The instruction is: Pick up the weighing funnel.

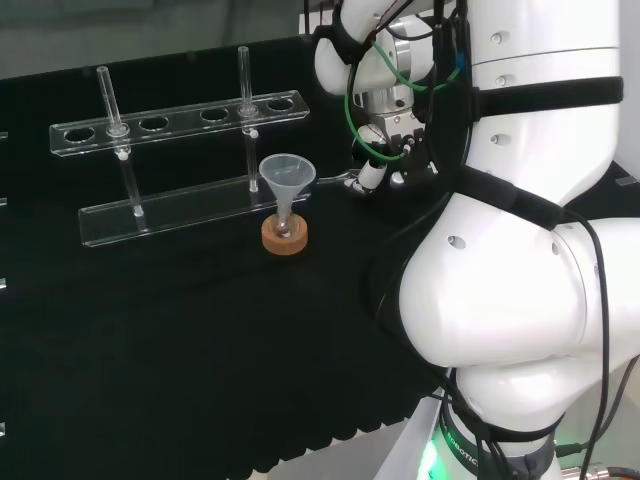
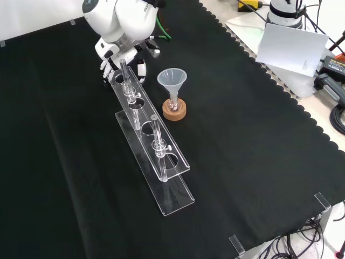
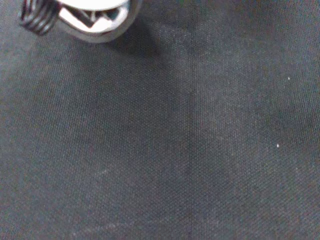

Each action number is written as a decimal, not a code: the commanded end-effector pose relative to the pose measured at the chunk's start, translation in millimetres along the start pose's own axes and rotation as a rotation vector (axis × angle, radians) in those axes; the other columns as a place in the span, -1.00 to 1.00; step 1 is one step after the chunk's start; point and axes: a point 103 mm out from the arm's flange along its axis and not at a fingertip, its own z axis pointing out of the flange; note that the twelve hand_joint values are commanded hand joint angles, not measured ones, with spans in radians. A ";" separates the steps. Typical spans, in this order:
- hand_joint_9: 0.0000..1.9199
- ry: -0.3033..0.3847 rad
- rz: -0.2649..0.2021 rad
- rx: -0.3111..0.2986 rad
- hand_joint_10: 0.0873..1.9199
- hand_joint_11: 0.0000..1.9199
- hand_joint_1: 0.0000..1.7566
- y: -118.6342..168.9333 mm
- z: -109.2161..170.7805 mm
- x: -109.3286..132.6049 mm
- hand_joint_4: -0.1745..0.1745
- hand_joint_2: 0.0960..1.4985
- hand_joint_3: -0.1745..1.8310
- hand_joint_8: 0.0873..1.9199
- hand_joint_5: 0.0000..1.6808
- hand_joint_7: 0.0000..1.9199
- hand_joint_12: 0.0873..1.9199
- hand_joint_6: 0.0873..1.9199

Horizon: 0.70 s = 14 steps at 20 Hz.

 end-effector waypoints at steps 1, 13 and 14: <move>-0.38 -0.009 -0.003 0.018 -0.42 -0.65 0.06 6.3 5.5 4.8 -0.07 -0.23 -0.21 -0.28 -0.23 -0.62 0.38 -0.20; -0.29 -0.054 0.008 -0.037 -0.45 -0.61 0.19 -0.7 0.6 3.8 0.83 -0.04 -0.32 -0.30 0.27 -0.53 0.36 -0.18; -0.24 -0.060 0.013 -0.043 -0.47 -0.58 0.22 -1.5 -1.6 4.5 0.92 -0.07 -0.27 -0.31 0.34 -0.49 0.35 -0.19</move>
